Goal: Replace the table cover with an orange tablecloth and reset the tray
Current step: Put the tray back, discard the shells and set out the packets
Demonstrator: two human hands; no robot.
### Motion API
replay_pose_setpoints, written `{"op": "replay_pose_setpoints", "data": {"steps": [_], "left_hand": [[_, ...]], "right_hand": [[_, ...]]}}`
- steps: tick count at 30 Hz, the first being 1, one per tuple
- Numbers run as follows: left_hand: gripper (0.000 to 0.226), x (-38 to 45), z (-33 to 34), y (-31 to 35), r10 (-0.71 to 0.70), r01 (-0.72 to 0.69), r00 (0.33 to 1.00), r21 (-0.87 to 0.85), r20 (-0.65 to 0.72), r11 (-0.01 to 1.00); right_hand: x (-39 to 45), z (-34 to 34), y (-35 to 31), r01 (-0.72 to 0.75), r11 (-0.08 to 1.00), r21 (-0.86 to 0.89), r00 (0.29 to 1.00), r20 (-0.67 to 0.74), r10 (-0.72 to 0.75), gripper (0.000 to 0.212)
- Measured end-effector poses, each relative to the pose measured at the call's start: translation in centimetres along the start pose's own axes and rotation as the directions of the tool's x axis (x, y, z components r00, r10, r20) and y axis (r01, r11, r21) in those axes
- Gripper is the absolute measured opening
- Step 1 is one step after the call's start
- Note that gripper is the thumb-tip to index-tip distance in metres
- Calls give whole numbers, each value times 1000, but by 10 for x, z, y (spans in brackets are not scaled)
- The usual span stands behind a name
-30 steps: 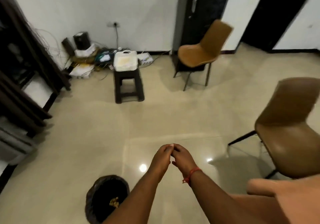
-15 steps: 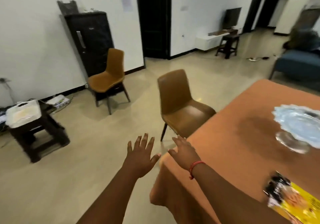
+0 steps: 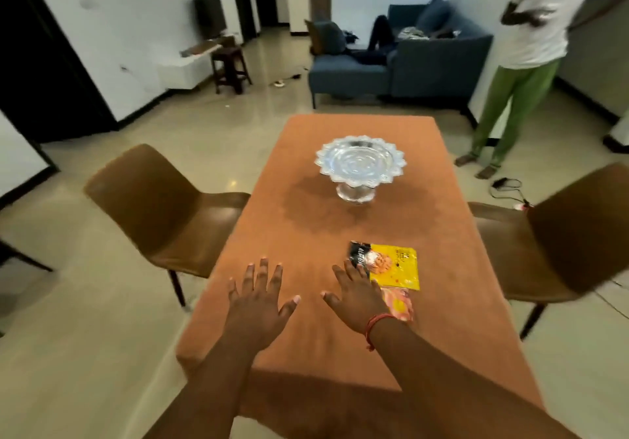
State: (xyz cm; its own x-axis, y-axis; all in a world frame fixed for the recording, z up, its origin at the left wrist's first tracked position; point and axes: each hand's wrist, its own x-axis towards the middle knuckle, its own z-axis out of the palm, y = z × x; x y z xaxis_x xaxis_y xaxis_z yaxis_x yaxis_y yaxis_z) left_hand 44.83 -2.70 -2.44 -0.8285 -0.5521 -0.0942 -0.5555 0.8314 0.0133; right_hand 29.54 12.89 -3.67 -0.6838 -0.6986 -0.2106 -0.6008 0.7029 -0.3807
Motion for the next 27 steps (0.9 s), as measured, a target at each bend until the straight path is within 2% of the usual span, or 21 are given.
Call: {"op": "replay_pose_setpoints", "data": {"steps": [5,11,17,23,27], "left_hand": [[84,-1,25,64,128,-124,990,-59,66,990],[79,13,25,120,141,-131,977,-69,163,989],[80,35,43,185,-1,15,979,-68,203,998],[107,49,65,297,-89,105,981,-86,172,991],[107,46,61,345,-203,234,959,-151,196,960]], "right_hand": [[-36,-2,78,-189,982,-14,981,36,190,72],[-37,-19,145,-235,972,-12,971,39,235,73],[-2,-33,200,-133,991,26,985,119,129,74],[28,-56,276,26,1000,3,975,220,-26,74],[38,-78,316,82,997,-14,959,272,-75,73]]}}
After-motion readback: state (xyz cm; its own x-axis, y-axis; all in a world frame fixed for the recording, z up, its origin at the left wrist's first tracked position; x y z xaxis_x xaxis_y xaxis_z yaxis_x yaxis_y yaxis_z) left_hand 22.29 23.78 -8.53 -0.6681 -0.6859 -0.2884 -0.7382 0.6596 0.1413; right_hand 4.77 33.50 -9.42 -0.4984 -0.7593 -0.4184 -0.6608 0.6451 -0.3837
